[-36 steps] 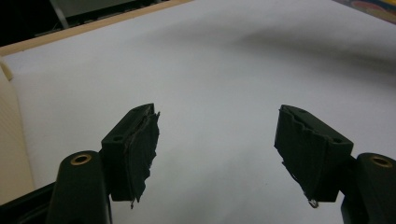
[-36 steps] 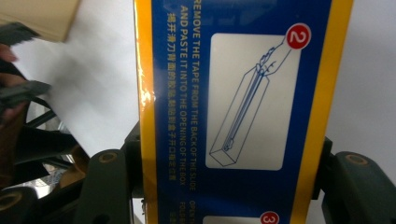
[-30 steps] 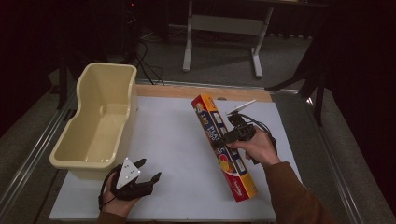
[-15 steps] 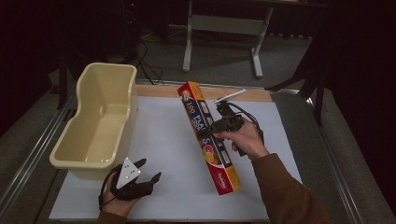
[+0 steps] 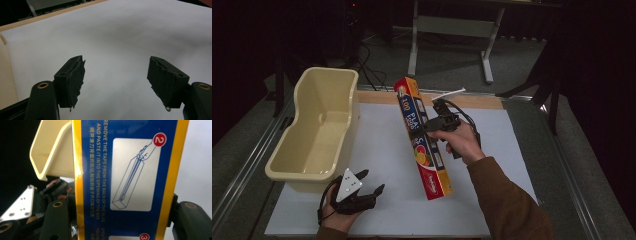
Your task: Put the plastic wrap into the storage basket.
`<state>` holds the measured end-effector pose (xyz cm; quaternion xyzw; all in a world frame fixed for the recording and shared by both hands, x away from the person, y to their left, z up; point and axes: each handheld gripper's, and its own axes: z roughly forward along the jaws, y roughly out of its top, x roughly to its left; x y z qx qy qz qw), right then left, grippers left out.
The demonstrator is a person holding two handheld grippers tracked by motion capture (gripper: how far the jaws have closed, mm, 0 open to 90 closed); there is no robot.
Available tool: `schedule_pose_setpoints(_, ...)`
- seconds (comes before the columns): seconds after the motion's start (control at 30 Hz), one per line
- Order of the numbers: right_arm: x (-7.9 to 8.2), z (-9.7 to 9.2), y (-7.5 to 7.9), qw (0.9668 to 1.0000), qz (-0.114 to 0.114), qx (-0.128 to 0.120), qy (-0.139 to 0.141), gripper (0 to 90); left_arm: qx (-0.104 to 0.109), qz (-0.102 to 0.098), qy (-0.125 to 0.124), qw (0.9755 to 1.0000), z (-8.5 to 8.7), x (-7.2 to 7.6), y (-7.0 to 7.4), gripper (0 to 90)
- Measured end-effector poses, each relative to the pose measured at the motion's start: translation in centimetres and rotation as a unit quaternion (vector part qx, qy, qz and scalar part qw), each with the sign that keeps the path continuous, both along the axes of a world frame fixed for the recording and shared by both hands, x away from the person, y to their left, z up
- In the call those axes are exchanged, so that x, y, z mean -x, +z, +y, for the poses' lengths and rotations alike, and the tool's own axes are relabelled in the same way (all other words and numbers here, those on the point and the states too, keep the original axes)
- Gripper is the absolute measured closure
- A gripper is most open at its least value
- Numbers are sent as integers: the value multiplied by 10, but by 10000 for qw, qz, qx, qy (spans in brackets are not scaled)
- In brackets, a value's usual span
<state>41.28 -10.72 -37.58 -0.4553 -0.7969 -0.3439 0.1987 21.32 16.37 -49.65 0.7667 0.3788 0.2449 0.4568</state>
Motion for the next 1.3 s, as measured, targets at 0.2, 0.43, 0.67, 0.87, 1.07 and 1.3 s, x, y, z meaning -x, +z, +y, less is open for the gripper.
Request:
schedule_pose_setpoints(0.2, -6, 8, -2, 9990, 225, -371, -141, 399, 13, 3, -9, 10000, 0, 0, 0, 294)
schedule_pose_setpoints(0.43, -13, 18, 1, 9968, 425, -621, -252, 399, 23, 6, -10, 10000, 0, 0, 0, 293)
schedule_pose_setpoints(0.67, -18, 26, 4, 9958, 464, -703, -368, 398, 35, 10, -12, 10000, 0, -1, -1, 290)
schedule_pose_setpoints(0.87, -24, 33, 10, 9936, 510, -895, -457, 398, 55, 10, -8, 10000, 1, -1, -1, 290)
schedule_pose_setpoints(1.07, -32, 40, 19, 9898, 626, -1174, -516, 398, 117, 27, -19, 9999, 1, -2, -1, 287)
schedule_pose_setpoints(1.3, -38, 57, 25, 9879, 676, -1282, -559, 398, 166, 35, -28, 9999, 2, -2, -1, 287)
